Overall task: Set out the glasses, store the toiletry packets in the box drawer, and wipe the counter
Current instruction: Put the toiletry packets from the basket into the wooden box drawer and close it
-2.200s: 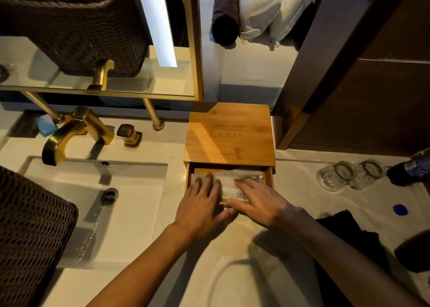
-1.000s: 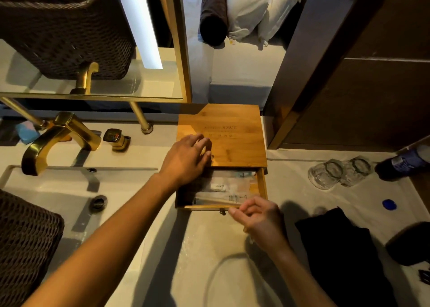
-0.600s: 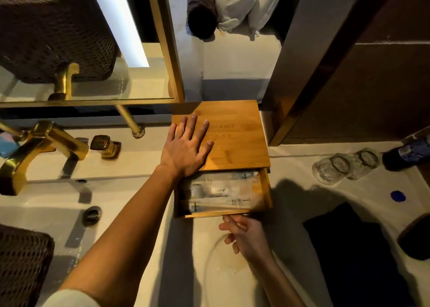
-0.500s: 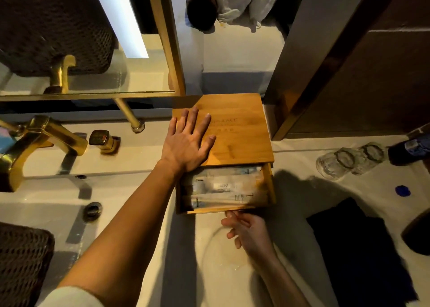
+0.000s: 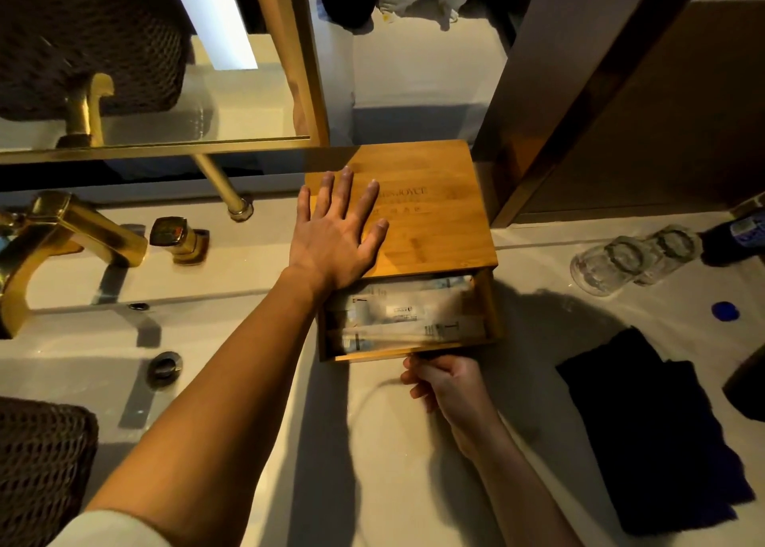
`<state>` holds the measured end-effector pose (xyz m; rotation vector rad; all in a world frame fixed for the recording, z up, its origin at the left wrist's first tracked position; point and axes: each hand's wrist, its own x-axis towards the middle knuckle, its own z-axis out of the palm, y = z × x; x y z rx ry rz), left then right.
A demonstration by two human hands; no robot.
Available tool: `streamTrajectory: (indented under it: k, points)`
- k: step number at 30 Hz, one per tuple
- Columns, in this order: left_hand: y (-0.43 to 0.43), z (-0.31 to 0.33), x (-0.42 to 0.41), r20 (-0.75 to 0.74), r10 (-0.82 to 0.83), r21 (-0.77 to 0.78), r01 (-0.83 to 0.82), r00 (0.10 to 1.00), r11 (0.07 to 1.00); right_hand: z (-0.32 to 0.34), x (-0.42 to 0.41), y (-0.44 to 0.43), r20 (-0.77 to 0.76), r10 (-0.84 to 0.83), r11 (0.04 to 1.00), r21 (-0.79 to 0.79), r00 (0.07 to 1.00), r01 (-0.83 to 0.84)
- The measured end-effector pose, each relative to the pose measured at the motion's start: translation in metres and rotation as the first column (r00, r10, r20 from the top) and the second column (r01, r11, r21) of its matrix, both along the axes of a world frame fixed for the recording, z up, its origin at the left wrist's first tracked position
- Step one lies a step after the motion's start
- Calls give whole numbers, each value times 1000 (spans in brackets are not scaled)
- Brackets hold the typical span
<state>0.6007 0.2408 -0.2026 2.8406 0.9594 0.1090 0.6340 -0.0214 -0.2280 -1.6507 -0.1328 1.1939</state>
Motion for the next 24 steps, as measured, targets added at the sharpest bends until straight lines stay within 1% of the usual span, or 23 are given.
streamTrajectory:
  k: [8,19,24]
  points:
    - [-1,3,0,-23,6,-8,-6,1000,1000,-3,5,15,21,-36,999,4,999,36]
    - [0,2,0,-17,6,0,-6,1000,1000,2,18,44,-5,-82,995,48,997,82]
    - [-1,2,0,-16,7,2,-7,1000,1000,3,22,54,24,-108,993,51,994,107]
